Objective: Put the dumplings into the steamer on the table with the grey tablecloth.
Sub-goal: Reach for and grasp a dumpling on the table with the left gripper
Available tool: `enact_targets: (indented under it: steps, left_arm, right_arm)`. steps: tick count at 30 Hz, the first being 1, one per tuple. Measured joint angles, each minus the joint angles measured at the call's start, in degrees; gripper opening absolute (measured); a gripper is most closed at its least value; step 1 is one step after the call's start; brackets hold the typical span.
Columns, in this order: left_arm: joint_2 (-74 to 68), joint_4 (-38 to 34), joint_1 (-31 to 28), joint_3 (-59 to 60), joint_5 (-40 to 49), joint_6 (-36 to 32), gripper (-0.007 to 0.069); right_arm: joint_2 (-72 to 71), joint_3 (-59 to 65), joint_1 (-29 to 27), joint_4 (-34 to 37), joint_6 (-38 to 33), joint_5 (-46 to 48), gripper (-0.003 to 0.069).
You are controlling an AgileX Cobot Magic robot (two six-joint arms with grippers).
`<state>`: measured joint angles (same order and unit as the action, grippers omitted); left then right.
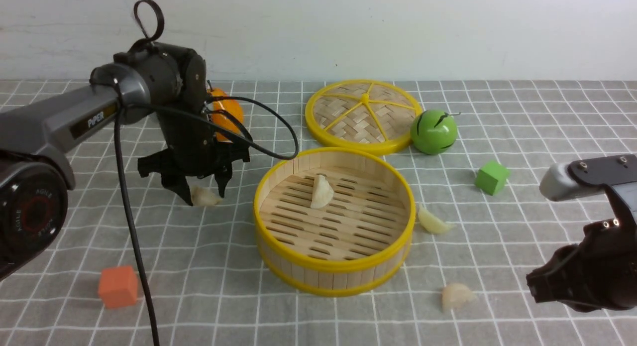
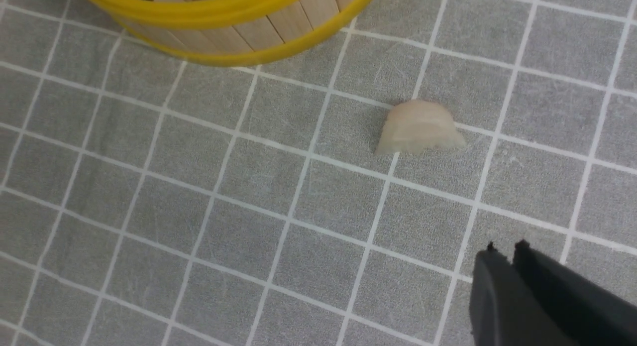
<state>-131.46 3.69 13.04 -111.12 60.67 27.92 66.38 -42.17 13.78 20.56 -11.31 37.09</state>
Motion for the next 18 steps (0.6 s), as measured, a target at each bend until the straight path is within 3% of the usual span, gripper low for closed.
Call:
enact_targets:
  steps: [2,6,13,18]
  left_arm:
    - [-0.79,0.09,0.00,0.08,-0.22,0.19,0.0350]
    - [-0.79,0.22,0.00,0.08,-0.33,-1.21,0.0169]
    - [1.31,-1.42,0.44,0.33,1.08,-6.01,0.0166]
    - [8.71,-8.89,2.19,0.45,1.00,-13.24,0.0166]
  right_arm:
    - [0.00,0.24,0.00,0.07,0.00,-0.04,0.0049]
    - [0.00,0.34,0.00,0.18,0.00,-0.18,0.0053]
    - [1.08,0.34,0.00,0.24,0.00,-0.36,0.0059]
    - [2.50,0.34,0.00,1.01,0.00,-0.60,0.0062]
